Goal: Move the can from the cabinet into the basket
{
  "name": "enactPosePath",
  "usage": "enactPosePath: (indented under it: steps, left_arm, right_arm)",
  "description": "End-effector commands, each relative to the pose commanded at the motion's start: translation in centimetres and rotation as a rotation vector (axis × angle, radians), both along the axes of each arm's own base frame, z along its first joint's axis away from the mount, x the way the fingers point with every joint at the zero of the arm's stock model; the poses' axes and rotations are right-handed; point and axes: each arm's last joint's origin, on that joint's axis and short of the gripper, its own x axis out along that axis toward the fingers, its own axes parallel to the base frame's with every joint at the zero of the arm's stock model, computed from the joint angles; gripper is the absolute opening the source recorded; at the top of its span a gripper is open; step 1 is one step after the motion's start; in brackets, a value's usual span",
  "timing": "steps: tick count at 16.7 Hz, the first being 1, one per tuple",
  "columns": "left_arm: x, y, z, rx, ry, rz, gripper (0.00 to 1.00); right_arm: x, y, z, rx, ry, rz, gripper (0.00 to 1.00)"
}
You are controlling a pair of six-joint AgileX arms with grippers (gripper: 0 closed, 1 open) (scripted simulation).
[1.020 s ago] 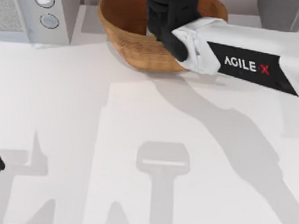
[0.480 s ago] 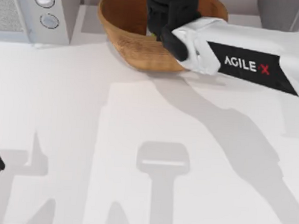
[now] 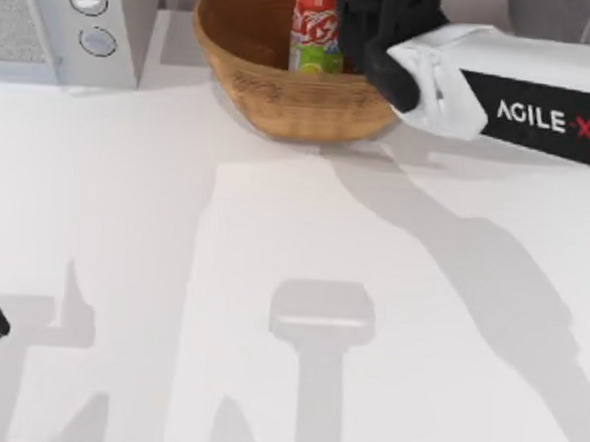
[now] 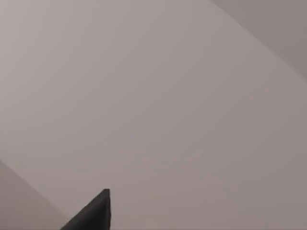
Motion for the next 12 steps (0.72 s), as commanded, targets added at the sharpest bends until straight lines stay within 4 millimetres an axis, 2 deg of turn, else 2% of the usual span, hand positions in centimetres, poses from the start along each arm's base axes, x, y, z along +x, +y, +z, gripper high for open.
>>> enactPosePath:
  steps: [2, 5, 8, 12]
  left_arm:
    - [0.0, 0.0, 0.0, 0.000, 0.000, 0.000, 1.00]
    - [0.0, 0.0, 0.0, 0.000, 0.000, 0.000, 1.00]
    - [0.0, 0.0, 0.0, 0.000, 0.000, 0.000, 1.00]
    - [0.0, 0.0, 0.0, 0.000, 0.000, 0.000, 1.00]
  right_arm:
    - [-1.1, -2.7, 1.2, -0.007, 0.021, 0.027, 1.00]
    - [-4.3, -7.6, 3.1, -0.023, 0.060, 0.086, 1.00]
    - [-8.9, -13.3, 4.4, -0.027, 0.097, 0.113, 1.00]
    - [-17.0, -20.2, 4.5, -0.013, 0.113, 0.121, 1.00]
